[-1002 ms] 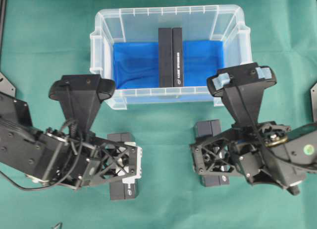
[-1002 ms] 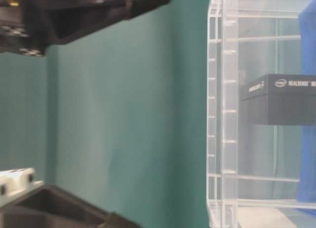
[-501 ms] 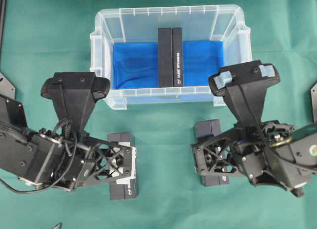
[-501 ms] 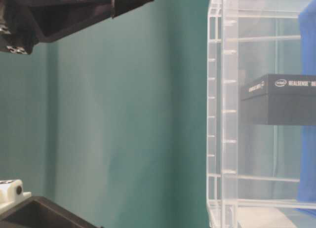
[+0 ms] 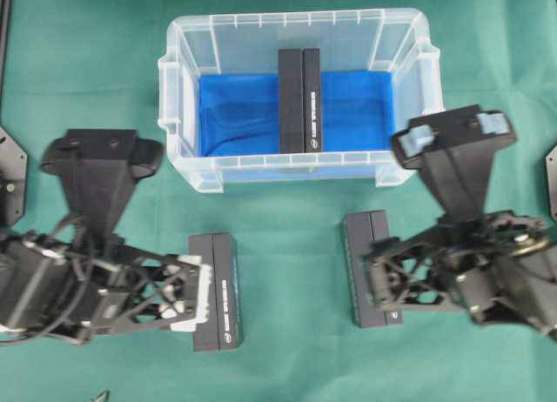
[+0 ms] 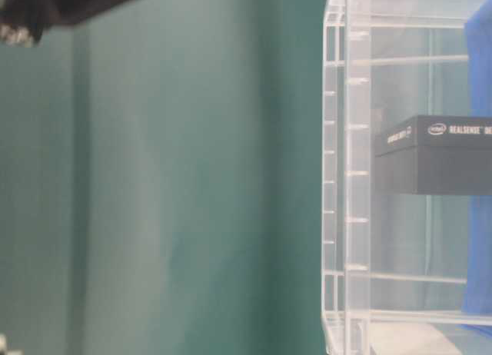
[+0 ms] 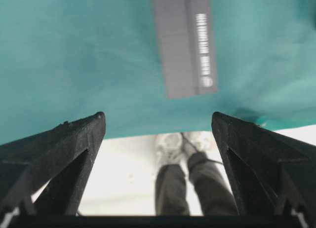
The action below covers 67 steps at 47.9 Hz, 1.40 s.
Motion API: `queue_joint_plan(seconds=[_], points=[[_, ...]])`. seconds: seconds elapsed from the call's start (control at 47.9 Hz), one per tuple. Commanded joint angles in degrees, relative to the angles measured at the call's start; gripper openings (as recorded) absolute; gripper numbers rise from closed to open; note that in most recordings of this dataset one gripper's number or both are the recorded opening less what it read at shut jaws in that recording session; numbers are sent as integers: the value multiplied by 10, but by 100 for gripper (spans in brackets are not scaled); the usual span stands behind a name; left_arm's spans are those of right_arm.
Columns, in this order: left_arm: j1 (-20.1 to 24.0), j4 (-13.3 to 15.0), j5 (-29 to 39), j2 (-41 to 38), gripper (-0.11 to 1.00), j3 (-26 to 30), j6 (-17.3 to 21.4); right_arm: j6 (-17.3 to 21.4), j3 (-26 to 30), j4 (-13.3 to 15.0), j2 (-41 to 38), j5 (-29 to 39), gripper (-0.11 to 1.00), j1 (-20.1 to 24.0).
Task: Take the box out of the case with both arms.
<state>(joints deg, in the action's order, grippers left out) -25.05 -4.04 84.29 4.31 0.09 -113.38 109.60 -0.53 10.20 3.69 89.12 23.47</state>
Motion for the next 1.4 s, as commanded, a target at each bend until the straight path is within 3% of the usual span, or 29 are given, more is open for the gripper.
queue_joint_plan(seconds=[0.0, 0.251, 0.418, 0.606, 0.752, 1.378], points=[[-10, -3, 4, 32, 88, -7, -2, 4, -23, -10, 43, 3, 92, 7], [-19, -2, 21, 85, 88, -69, -3, 49, -114, -22, 129, -2, 92, 27], [-24, -1, 23, 126, 88, -113, -5, 54, -157, -22, 181, 1, 92, 36], [-36, 0, 23, 169, 88, -156, -43, 55, -191, -21, 229, 18, 92, 39], [-48, -1, 24, 181, 88, -168, -63, 57, -202, -14, 240, 21, 92, 39], [-41, -3, 30, 178, 88, -164, -64, 52, -199, -6, 226, 17, 92, 35]])
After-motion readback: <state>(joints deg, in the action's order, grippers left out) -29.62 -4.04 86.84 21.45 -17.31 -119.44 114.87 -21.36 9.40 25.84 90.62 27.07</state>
